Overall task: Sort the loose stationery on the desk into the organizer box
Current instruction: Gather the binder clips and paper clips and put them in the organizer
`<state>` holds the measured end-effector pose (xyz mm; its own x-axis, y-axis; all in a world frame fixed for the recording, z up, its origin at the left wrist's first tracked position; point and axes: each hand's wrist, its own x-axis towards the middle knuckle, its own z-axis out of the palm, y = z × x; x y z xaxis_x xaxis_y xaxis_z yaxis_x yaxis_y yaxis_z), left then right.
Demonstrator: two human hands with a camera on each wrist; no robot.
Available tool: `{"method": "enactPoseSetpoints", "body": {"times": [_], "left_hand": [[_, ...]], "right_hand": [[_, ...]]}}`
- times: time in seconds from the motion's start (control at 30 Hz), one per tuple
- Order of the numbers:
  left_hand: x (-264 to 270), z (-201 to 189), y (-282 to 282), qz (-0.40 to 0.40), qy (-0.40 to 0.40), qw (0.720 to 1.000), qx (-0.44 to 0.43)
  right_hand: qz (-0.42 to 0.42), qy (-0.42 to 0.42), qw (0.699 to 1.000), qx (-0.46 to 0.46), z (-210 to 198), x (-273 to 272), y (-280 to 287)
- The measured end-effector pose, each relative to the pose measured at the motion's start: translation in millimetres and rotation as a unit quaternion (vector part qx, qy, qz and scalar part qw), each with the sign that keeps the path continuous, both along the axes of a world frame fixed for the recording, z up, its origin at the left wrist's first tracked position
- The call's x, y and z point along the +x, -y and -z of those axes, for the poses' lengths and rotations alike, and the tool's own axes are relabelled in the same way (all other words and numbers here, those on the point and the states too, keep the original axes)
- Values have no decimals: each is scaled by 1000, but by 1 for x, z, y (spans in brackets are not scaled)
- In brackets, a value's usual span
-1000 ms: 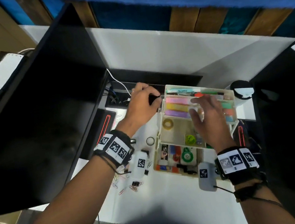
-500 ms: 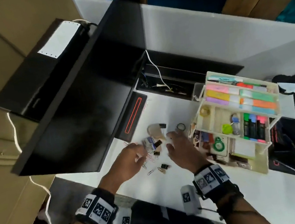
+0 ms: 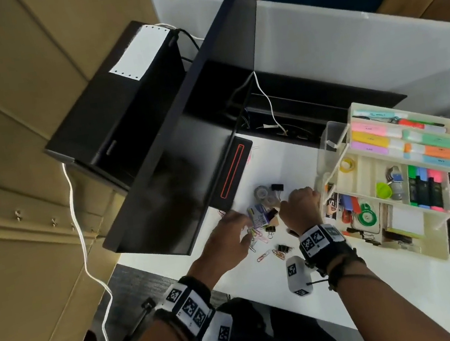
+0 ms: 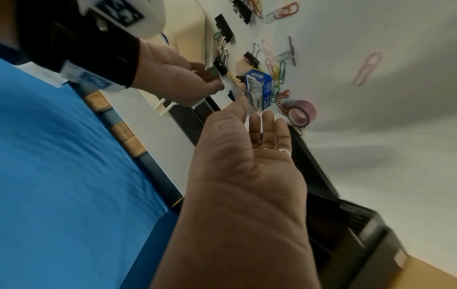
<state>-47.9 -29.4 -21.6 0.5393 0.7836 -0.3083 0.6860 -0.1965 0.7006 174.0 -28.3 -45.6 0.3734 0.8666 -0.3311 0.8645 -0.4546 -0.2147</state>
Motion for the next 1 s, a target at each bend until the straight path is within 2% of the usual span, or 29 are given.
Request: {"method": "enactPoseSetpoints", "body": {"times": [0.1,0.17,0.3,0.4,0.6,0.67,0.77,0.9,1.0], "left_hand": [[32,1,-20,-1,-17,999,36],[54,4,-36,-6,-32,998,53],[83,15,-61,29,-75,994,79],[92,21,-69,59,-105,989,90],[100,26,-81,83,-139,984,78],[99,27,-84,84,-138,984,80],[97,16,-84,76,-116,989,59],[91,-8,-76,20,-44,998,42],[82,-32,-59,-7,2,1000,19]], "right_hand": [[4,-18,995,102,-9,4,9],[4,-61,983,174,-17,8,22],[51,-142,963,223,-54,13,56],[81,-151,945,278,-75,25,76],[174,-183,922,295,-87,61,102],[177,-210,911,307,-93,73,101],[145,-213,914,314,-98,89,92],[94,-122,945,288,-83,115,67],[33,-88,953,288,-70,125,50]]}}
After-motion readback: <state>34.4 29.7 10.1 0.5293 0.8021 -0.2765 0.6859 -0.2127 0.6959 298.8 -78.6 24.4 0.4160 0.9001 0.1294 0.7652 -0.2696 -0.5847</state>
